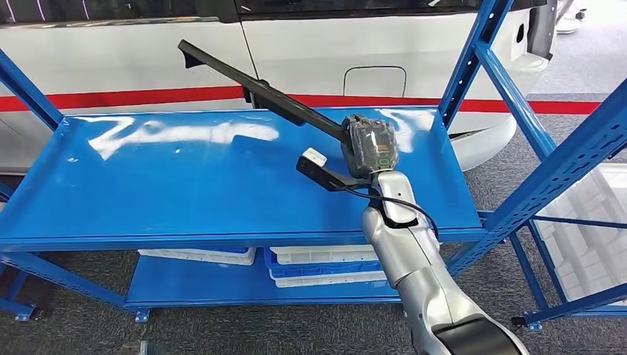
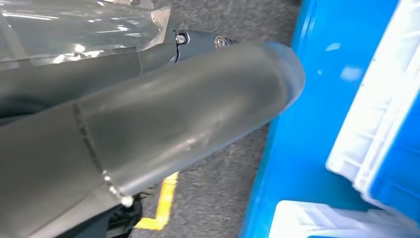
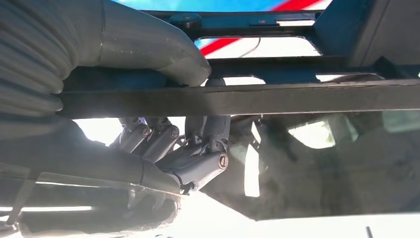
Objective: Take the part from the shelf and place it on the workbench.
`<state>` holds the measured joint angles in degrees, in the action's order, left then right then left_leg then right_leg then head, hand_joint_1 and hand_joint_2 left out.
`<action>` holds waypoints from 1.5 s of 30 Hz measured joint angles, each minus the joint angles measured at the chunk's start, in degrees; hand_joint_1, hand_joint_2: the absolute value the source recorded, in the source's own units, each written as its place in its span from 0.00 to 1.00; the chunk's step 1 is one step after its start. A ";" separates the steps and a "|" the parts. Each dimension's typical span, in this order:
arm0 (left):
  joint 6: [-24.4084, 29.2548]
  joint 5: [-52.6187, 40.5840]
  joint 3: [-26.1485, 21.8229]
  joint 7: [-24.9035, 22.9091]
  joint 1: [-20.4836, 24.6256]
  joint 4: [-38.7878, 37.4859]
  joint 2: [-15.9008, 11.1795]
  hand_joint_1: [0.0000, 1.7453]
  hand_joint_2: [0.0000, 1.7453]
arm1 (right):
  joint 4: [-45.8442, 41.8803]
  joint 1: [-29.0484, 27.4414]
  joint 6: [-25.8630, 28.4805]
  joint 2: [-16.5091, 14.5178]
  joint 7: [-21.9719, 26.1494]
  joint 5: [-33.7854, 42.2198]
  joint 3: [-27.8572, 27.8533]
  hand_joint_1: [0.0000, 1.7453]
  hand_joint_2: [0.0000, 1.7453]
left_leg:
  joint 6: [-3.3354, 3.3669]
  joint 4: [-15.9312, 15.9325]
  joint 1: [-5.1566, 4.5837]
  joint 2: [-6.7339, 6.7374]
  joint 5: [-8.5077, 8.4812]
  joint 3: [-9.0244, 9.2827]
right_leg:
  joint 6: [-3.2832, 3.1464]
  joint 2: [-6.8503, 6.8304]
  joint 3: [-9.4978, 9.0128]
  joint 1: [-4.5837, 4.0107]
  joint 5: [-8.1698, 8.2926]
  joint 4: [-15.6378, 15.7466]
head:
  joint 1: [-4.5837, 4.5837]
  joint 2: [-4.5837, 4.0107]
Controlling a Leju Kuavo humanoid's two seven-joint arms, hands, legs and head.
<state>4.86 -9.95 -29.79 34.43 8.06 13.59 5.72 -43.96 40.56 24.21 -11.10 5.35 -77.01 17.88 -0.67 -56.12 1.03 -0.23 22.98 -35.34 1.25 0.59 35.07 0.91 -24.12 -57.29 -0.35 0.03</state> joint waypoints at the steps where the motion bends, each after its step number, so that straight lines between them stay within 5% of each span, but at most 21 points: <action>1: -0.95 -0.46 -0.01 -0.73 0.01 0.01 0.01 0.00 0.00 | -1.51 -0.45 -0.10 -0.03 0.58 0.91 -0.39 1.00 1.00 | 0.00 0.00 0.00 0.00 0.00 0.00 | 0.00 0.00 0.00 0.00 0.00 0.00 | -0.01 -0.01; 5: -2.74 -0.90 -0.45 -1.64 0.02 0.01 0.16 0.00 1.00 | -11.91 -3.15 -2.42 0.11 2.64 7.47 -1.09 1.00 1.00 | 0.00 0.00 0.00 -0.01 0.00 -0.03 | 0.00 0.00 0.04 0.00 0.00 0.00 | 0.00 0.01; 15: -2.16 -1.91 -2.01 -0.49 0.64 0.48 1.13 0.00 1.00 | -43.46 -7.74 -8.38 3.47 5.49 29.32 -1.56 1.00 1.00 | 0.05 -0.01 -0.04 0.01 0.07 -0.06 | 0.00 0.01 0.08 0.04 -0.01 0.02 | 0.00 -0.01; 24: -6.04 -1.85 -2.77 -0.26 1.92 0.68 1.84 0.00 1.00 | -51.40 -8.72 -13.70 7.22 10.25 51.53 -3.02 1.00 1.00 | 0.07 -0.02 -0.04 0.02 0.06 0.00 | 0.00 0.01 0.03 0.04 0.01 0.02 | -0.01 0.00; 33: -7.07 -1.66 -3.00 -0.68 2.33 0.79 1.96 0.00 1.00 | -51.66 -8.74 -14.35 9.93 11.17 55.25 -3.26 1.00 1.00 | 0.18 -0.16 -0.06 0.02 0.15 -0.06 | 0.02 0.01 0.00 0.15 0.01 0.05 | -0.02 0.00; 43: -6.57 -1.71 -3.25 -2.36 2.48 0.80 1.85 0.00 1.00 | -51.51 -8.41 -15.64 10.66 11.99 57.73 -2.89 1.00 1.00 | 1.84 -0.32 -0.19 0.09 0.49 0.10 | 0.80 -0.07 -0.32 0.18 -0.16 0.27 | -0.01 -0.01; 45: -6.57 -1.70 -3.27 -2.40 2.63 0.81 1.93 0.00 1.00 | -51.50 -8.16 -15.66 10.85 12.01 57.74 -2.78 1.00 1.00 | 2.52 0.91 0.11 0.26 -0.07 1.05 | 0.76 -0.21 0.80 -0.01 -1.78 -2.52 | 0.10 -0.01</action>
<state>-1.70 -11.65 -33.05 32.04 10.69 14.40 7.65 -95.46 32.40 8.55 -0.26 17.37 -19.27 15.10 1.86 -55.21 1.13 0.04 22.91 -34.30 2.01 0.38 35.87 0.90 -25.90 -59.81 -0.25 0.02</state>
